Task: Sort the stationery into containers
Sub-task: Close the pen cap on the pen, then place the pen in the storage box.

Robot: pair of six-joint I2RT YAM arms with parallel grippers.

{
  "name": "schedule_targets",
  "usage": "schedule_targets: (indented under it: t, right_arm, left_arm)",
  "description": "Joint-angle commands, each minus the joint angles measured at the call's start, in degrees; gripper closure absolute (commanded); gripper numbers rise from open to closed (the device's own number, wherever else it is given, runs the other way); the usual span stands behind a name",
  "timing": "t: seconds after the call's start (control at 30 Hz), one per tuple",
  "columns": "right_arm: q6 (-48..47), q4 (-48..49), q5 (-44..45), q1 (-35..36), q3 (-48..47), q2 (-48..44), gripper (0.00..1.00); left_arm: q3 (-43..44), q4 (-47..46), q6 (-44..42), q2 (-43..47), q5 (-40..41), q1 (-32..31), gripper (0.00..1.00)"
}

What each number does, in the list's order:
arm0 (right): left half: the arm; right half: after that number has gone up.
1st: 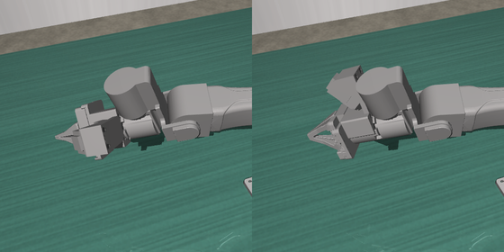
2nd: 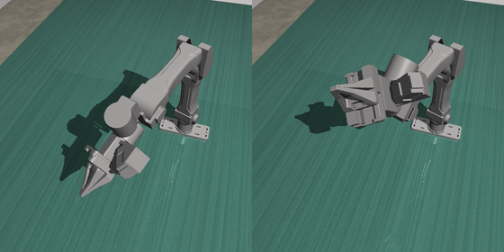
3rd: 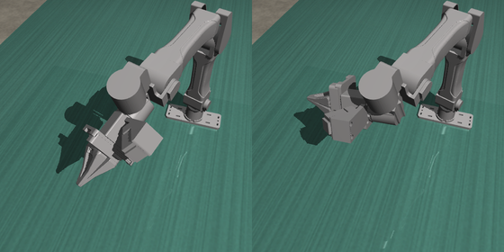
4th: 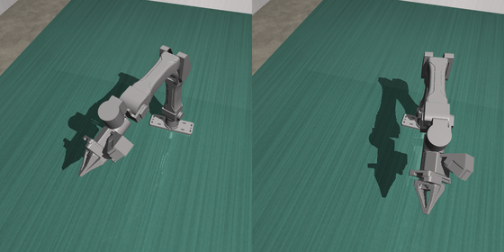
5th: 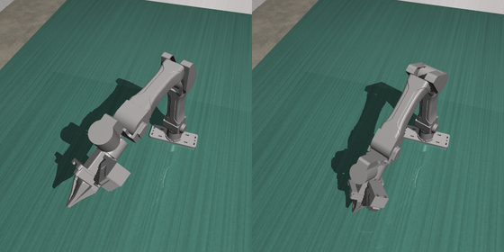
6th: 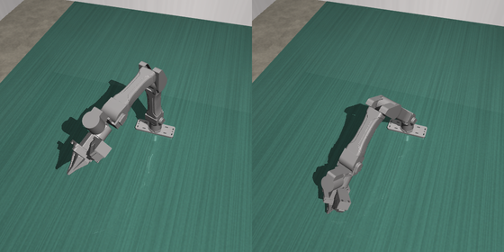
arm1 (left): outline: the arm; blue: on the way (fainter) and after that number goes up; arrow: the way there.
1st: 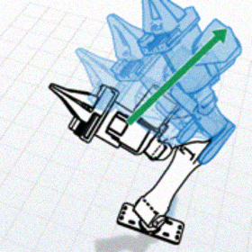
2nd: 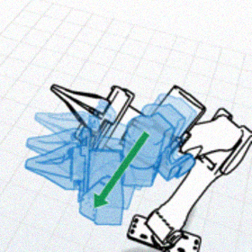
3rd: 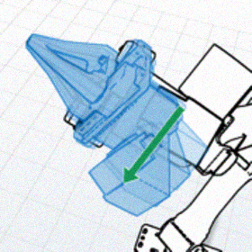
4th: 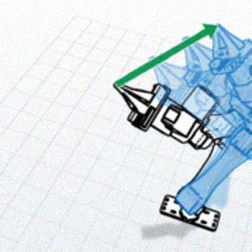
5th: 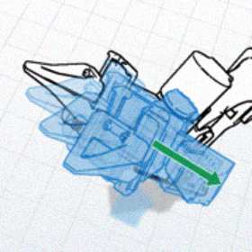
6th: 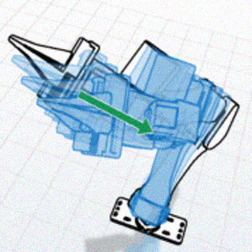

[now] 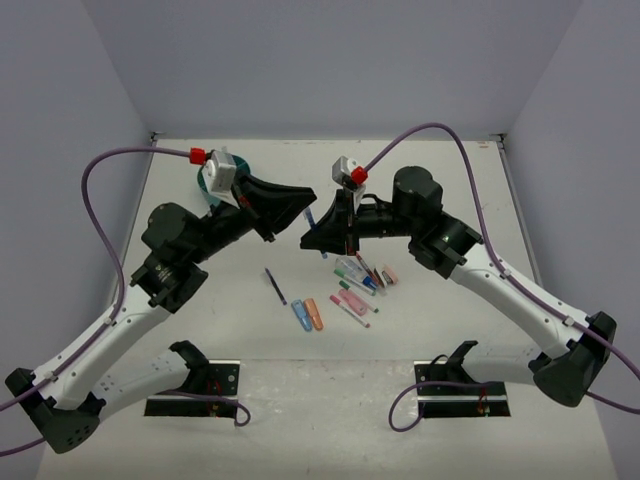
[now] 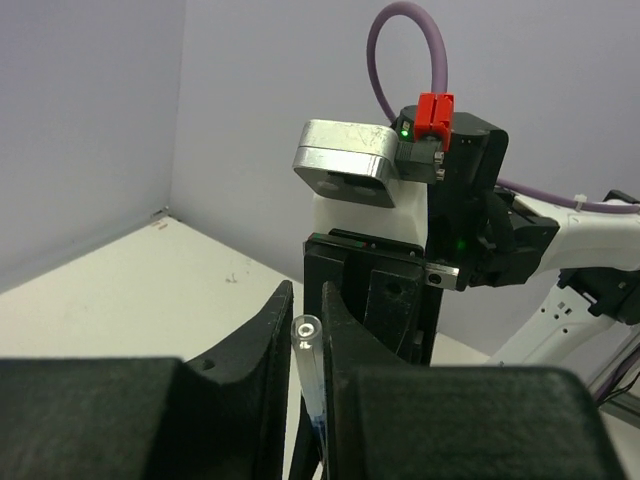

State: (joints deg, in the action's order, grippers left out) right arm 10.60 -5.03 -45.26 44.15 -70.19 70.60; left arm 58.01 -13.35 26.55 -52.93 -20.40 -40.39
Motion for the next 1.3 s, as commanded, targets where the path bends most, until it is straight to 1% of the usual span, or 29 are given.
schedule_targets:
  t: [0.0,0.17,0.27,0.33,0.43,0.47,0.5,0.53,0.77,0.8,0.83,0.87,0.9,0.93,0.97,1.0,1.07,1.1,1.17,1.2,1.27]
  right_arm:
    - [-3.04,5.21,0.86,0.5,-0.13,-3.44,1.0]
    - [-3.04,5.29,2.19,0.32,0.39,-3.89,1.0]
    - [-2.95,5.38,2.55,0.23,0.58,-4.07,1.0]
    - [-3.04,5.38,2.55,0.14,0.58,-4.07,1.0]
    - [-3.05,5.29,2.8,0.06,0.76,-4.16,1.0]
    - [-3.18,5.23,2.67,0.06,0.83,-4.22,1.0]
    - [-3.27,5.21,2.69,0.06,0.85,-4.24,1.0]
    - [-3.34,5.21,2.8,0.06,0.93,-4.28,1.0]
    - [-3.83,5.21,3.43,-0.56,2.34,-4.07,1.0]
    - [-3.92,5.21,3.43,-0.56,2.35,-4.07,0.94]
    - [-3.92,5.21,3.87,-0.65,2.78,-4.15,0.76]
    - [-3.85,5.27,4.87,-0.85,3.25,-4.29,0.44]
    - [-3.73,5.3,5.77,-1.16,3.84,-4.48,0.16]
    - [-3.61,5.27,7.16,-1.76,4.52,-4.67,0.01]
    - [-3.5,5.22,9.12,-2.63,5.23,-4.83,0.01]
    - [-3.18,5.21,10.9,-2.75,5.33,-4.86,0.01]
    - [-2.97,5.21,15.3,-6.33,9.71,-6.52,0.01]
    - [-3.29,5.21,17.92,-6.95,11.42,-7.29,0.01]
    - [-3.71,5.21,28.06,-7.15,14.16,-8.66,0.01]
    - [-3.39,5.34,29.73,-7.15,15.17,-9.3,0.01]
    - [-1.76,6.4,31.88,-7.15,17.33,-11.14,0.01]
  left_arm:
    - [0.43,9.31,-0.46,-2.79,-5.09,0.66,0.83]
    - [0.88,10.6,-0.19,-3.63,-5.34,1.62,0.82]
    - [1.14,11.68,-0.18,-4.63,-5.7,2.07,0.72]
    - [0.88,11.68,-0.09,-4.81,-6.23,2.33,0.71]
    - [0.26,10.71,0.27,-4.45,-6.85,2.51,0.78]
    - [0.2,10.52,0.46,-4.19,-6.85,2.58,0.91]
    - [0.12,10.35,0.63,-3.84,-6.53,2.71,0.98]
    - [0.12,10.12,0.73,-3.6,-6.33,2.93,1.0]
    - [2.28,9.49,0.87,-2.7,-6.48,4.09,1.0]
    - [2.55,9.4,0.87,-2.62,-5.97,4.09,1.0]
    - [2.72,9.4,0.87,-2.44,-5.08,4.09,1.0]
    - [3.19,10.0,0.67,-2.37,-2.55,4.16,1.0]
    - [4.18,11.48,0.56,-2.8,1.11,4.43,1.0]
    - [5.57,13.82,0.39,-3.63,5.49,4.8,1.0]
    - [7.15,16.72,0.12,-4.67,10.15,5.18,1.0]
    - [8.81,17.13,-0.07,-5.79,15.31,5.31,1.0]
    - [13.29,23.47,-0.34,-9.71,31.11,6.38,1.0]
    - [15.05,24.65,-0.61,-11.69,37.82,7.14,1.0]
    - [19.54,24.86,-0.83,-16.34,49.47,11.77,1.0]
    - [20.82,23.95,-1.09,-19.23,55.6,13.63,1.0]
    - [23.58,20.16,-1.2,-27.12,62.21,18.56,1.0]
